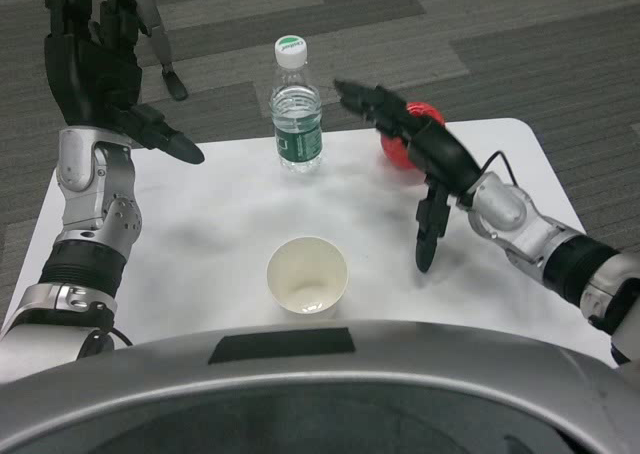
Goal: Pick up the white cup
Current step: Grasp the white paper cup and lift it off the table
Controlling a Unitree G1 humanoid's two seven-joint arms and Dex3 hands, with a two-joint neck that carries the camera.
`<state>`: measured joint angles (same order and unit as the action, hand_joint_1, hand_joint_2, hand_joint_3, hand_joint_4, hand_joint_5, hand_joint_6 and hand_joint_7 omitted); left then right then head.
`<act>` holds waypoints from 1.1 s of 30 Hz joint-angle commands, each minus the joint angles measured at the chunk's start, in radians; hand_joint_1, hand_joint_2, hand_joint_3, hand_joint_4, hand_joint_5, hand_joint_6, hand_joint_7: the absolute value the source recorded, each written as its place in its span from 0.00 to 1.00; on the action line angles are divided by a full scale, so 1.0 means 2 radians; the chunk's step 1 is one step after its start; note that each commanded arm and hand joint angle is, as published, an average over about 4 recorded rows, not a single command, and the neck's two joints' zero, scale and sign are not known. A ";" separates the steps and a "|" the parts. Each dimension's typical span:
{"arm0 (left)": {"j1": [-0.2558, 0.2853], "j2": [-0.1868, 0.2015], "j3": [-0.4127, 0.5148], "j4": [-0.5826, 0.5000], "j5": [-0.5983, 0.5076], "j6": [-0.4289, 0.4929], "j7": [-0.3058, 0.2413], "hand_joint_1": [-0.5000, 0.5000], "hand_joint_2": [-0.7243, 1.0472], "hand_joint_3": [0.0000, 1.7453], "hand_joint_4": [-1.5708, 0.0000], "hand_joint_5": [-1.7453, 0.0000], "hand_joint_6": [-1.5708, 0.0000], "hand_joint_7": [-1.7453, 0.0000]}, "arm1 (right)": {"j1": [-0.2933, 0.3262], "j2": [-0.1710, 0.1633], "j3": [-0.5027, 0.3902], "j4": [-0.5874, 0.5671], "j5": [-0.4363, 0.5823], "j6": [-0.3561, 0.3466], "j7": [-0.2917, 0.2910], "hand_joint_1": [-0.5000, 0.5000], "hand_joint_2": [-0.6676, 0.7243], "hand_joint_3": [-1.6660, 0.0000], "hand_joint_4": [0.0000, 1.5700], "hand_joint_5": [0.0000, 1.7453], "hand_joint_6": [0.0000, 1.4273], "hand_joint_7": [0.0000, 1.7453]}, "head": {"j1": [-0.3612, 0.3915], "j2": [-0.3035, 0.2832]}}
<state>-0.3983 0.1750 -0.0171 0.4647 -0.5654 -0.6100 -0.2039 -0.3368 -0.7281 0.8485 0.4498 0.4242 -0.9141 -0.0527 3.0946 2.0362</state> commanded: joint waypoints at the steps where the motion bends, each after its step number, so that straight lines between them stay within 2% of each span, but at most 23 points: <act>1: -0.007 0.010 -0.003 0.006 -0.001 0.006 -0.001 0.11 0.05 0.05 1.00 0.88 1.00 0.78 | -0.007 -0.014 0.046 -0.001 0.002 0.004 0.000 0.07 0.94 0.95 0.02 0.17 0.00 0.11 | -0.001 0.000; 6: -0.011 0.017 -0.009 0.013 -0.001 0.012 -0.001 0.11 0.05 0.05 1.00 0.88 1.00 0.77 | -0.014 -0.008 0.088 0.008 0.003 0.005 0.006 0.05 0.95 0.95 0.02 0.17 0.00 0.11 | -0.013 -0.004; 12: -0.022 0.028 -0.034 0.033 -0.017 0.017 -0.003 0.11 0.05 0.05 1.00 0.88 1.00 0.79 | -0.008 0.004 0.100 0.017 0.003 0.008 0.015 0.08 0.95 0.95 0.02 0.17 0.00 0.10 | -0.023 -0.014; 23: -0.039 0.054 -0.075 0.047 -0.042 0.017 -0.008 0.11 0.05 0.05 1.00 0.88 1.00 0.77 | -0.021 0.053 0.104 0.071 0.002 0.008 0.046 0.08 0.95 0.95 0.02 0.17 0.00 0.12 | -0.039 -0.015; 30: -0.048 0.064 -0.097 0.055 -0.059 0.017 -0.010 0.11 0.05 0.05 1.00 0.88 1.00 0.77 | -0.029 0.070 0.129 0.089 0.003 0.011 0.059 0.08 0.95 0.95 0.04 0.17 0.00 0.12 | -0.044 -0.016; 33: -0.049 0.068 -0.105 0.056 -0.066 0.017 -0.010 0.11 0.05 0.05 1.00 0.88 1.00 0.79 | -0.032 0.073 0.133 0.088 0.003 0.028 0.087 0.08 0.95 0.95 0.03 0.21 0.00 0.12 | -0.047 -0.018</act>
<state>-0.4738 0.2930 -0.2204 0.5704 -0.6893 -0.5791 -0.2195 -0.4217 -0.6051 1.0856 0.6118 0.4448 -0.8936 0.0976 3.0023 2.0021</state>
